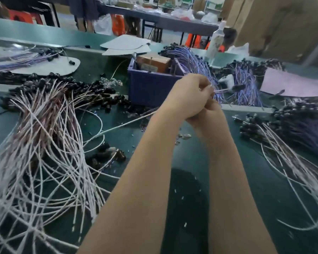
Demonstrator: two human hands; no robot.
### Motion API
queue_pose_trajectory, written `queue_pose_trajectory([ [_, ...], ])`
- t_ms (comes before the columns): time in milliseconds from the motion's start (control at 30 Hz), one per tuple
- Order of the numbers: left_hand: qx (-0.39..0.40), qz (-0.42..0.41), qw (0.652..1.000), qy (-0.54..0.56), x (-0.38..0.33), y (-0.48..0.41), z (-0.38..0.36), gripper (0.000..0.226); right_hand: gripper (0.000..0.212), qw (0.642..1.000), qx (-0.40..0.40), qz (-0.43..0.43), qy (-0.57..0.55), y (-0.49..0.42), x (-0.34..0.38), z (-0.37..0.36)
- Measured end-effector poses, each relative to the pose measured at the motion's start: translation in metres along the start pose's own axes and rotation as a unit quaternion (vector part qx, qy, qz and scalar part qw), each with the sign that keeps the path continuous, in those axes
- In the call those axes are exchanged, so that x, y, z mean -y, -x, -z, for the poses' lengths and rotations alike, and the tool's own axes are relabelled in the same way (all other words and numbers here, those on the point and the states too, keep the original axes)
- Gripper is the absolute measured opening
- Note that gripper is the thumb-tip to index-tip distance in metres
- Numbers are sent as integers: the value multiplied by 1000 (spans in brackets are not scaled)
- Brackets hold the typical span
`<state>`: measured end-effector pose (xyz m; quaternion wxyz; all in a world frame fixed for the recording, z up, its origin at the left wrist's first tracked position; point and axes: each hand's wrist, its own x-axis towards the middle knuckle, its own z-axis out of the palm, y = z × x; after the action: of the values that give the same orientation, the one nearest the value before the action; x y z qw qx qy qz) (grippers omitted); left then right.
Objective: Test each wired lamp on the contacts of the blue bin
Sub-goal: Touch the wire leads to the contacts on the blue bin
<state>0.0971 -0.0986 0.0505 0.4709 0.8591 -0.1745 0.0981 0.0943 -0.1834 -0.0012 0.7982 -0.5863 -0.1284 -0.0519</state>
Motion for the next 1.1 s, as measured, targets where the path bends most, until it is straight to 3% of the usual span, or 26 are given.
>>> queue_pose_trajectory([
  [100, 20, 50, 997, -55, 13, -3, -12, 30, 27, 989, -144, 26, -19, -4, 5, 21],
  [200, 86, 128, 983, -95, 41, 3, -16, 33, 28, 949, -312, 31, -28, -8, 4, 46],
  [333, 67, 139, 988, -13, 57, 7, -19, 37, 34, 916, -402, 18, -14, -10, -7, 56],
  [400, -11, 125, 992, -3, 57, 5, -21, 40, 37, 923, -385, -16, 14, -10, -17, 55],
  [500, -130, 97, 986, 42, 57, 2, -24, 38, 39, 955, -280, -84, 51, -8, -28, 50],
  [567, -158, 90, 979, 90, 59, 2, -26, 37, 38, 965, -235, -104, 56, -8, -30, 46],
  [633, -172, 82, 975, 117, 63, 3, -26, 36, 37, 959, -261, -101, 39, -9, -29, 45],
  [767, -155, 77, 979, 107, 70, 5, -27, 27, 39, 949, -291, -121, 18, -8, -30, 47],
  [933, -86, 81, 989, 88, 70, 7, -33, 17, 40, 962, -200, -187, -19, -7, -31, 40],
  [1100, 0, 88, 996, 29, 68, 10, -35, 11, 37, 968, -152, -192, -63, -7, -33, 39],
])
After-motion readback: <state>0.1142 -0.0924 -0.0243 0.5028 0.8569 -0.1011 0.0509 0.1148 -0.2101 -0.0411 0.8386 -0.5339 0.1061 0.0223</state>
